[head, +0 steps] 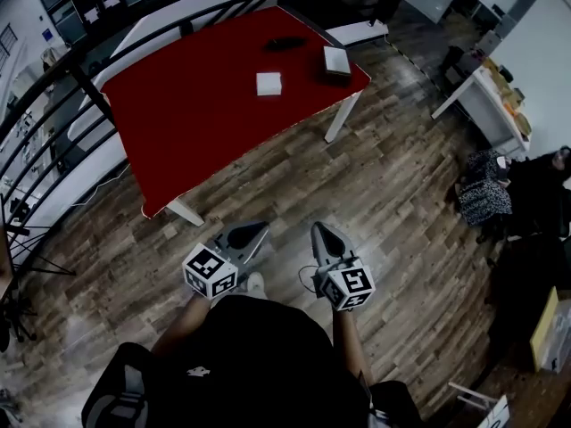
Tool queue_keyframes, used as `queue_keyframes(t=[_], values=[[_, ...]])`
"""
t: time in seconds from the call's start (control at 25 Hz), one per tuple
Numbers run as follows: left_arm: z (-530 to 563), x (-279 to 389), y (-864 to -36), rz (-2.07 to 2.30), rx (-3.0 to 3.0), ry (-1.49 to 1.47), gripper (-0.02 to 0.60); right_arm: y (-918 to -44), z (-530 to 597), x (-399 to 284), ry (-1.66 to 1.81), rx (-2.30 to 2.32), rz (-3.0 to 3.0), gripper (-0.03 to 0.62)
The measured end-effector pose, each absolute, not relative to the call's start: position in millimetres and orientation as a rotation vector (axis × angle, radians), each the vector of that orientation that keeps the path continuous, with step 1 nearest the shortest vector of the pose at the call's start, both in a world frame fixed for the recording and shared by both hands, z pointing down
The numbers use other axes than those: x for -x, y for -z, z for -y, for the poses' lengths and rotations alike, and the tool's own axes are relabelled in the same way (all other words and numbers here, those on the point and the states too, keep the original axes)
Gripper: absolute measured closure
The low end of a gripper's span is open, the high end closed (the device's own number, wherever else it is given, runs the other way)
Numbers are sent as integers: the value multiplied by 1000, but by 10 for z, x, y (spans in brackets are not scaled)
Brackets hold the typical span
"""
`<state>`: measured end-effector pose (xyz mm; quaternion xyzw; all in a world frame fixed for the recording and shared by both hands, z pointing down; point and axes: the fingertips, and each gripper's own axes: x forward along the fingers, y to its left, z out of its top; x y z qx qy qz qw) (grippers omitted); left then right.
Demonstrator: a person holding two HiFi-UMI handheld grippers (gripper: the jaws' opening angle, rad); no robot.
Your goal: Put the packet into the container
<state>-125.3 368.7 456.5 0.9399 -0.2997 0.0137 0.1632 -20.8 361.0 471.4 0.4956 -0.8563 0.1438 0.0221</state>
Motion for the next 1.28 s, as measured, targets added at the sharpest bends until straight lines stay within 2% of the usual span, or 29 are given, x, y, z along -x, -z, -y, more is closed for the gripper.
queue_keyframes(t=[0.28,0.68,1.28], values=[[-3371,1494,-4624,841,-2674,-44,575,-4702,-3238,556,-438,-1500,2692,572],[-3089,1603,-4768,823,-2646,-39,575,-4806,-2966,609,-455,-1526,2649,572],[-2300,1063,-4821,796,-2650,-57,575,-4896,-2232,64,-458,-1542,2628,572]])
